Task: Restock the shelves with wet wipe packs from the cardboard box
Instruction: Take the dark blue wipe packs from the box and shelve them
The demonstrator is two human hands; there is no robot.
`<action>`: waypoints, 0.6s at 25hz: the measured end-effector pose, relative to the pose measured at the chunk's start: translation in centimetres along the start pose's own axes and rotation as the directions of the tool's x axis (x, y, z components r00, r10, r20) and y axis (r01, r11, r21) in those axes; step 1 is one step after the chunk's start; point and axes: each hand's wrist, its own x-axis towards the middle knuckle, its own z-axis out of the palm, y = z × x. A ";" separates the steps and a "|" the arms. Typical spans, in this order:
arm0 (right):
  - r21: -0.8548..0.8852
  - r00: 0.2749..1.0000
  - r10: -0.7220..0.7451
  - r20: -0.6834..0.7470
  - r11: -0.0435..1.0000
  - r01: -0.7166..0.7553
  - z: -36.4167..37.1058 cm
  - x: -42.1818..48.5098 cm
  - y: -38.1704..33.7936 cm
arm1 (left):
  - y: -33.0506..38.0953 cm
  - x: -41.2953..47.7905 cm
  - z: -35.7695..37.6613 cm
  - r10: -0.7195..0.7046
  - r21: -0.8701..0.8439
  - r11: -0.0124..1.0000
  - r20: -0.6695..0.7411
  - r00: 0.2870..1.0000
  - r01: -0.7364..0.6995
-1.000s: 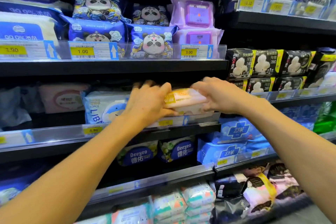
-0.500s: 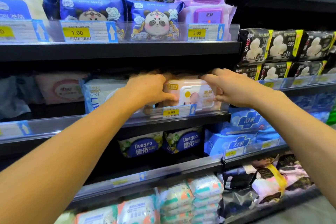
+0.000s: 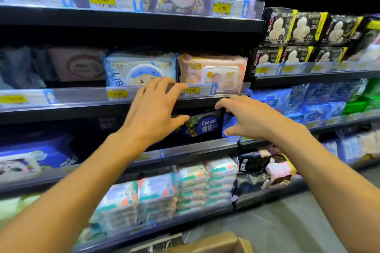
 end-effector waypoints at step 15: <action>0.198 0.834 -0.137 0.534 0.980 0.033 12.7 -11.2 -11.0 | -1.3 -24.3 5.9 -0.071 -0.125 0.969 0.685 0.725 0.213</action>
